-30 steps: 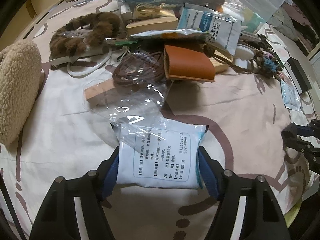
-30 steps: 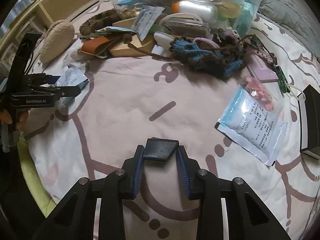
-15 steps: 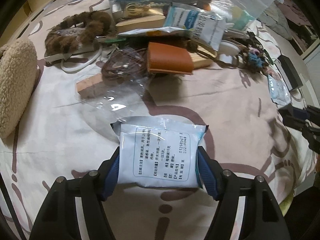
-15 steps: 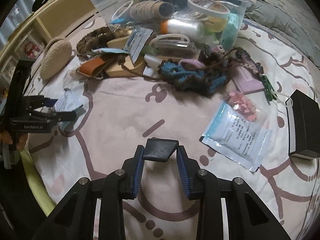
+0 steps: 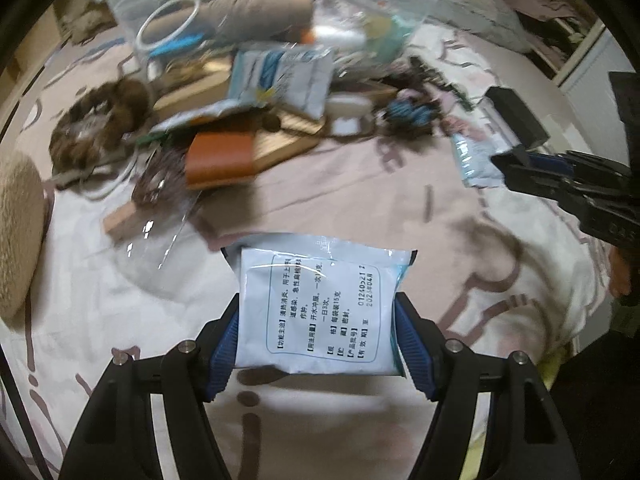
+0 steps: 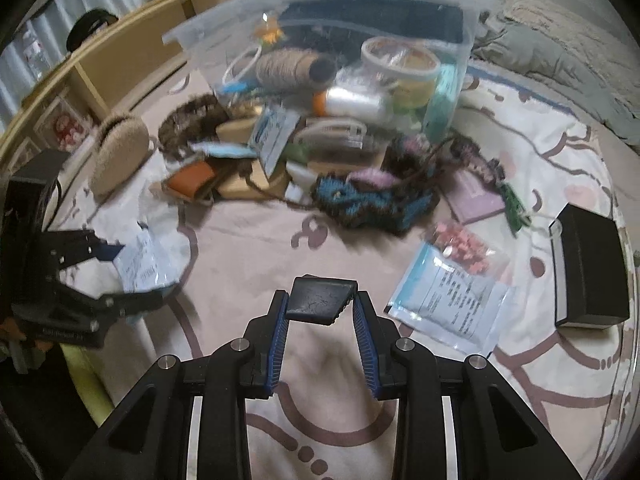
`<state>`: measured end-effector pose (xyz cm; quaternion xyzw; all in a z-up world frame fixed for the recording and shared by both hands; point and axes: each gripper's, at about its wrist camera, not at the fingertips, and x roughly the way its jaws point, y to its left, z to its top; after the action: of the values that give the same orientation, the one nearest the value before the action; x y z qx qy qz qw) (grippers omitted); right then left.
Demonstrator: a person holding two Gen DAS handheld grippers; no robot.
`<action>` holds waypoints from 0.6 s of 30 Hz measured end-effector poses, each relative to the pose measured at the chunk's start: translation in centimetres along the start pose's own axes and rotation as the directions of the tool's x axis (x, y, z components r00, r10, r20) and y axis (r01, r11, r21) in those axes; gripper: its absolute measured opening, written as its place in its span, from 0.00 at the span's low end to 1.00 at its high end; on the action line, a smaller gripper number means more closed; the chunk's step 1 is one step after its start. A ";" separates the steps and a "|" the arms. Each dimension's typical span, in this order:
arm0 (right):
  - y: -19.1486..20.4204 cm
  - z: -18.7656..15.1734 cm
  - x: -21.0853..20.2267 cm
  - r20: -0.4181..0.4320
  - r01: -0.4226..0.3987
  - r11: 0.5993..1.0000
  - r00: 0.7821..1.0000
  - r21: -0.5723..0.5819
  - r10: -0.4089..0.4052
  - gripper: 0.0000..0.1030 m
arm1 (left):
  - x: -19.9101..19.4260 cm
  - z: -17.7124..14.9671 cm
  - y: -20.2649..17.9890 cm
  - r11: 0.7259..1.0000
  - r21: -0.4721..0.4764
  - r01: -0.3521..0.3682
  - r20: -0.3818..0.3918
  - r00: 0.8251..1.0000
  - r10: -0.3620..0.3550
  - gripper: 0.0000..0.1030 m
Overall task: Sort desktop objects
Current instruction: 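Lift and carry the rubber piece and packet toward the clear box with both grippers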
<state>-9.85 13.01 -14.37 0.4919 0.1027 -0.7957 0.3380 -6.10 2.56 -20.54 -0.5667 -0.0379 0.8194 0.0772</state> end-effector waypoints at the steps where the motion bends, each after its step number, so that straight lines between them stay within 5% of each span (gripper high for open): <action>1: -0.1 0.2 -0.4 0.014 -0.003 1.000 1.000 0.006 0.003 0.32 | -0.3 0.4 -0.4 1.000 0.003 0.010 0.011 1.000 -0.010 0.68; 10: -0.3 2.3 -4.4 0.153 -0.016 0.999 0.988 0.040 0.009 0.32 | -3.8 4.1 -1.8 0.998 -0.001 0.059 0.128 0.990 -0.059 0.68; 18: -0.4 4.7 -7.6 0.287 -0.025 0.997 0.958 0.071 0.004 0.32 | -7.8 7.6 -1.4 0.997 -0.022 0.071 0.265 0.962 -0.063 0.68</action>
<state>-11.25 14.29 -5.61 0.3844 0.0197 -0.8593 0.3367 -10.35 2.84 -10.47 -0.4520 -0.0801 0.8838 0.0902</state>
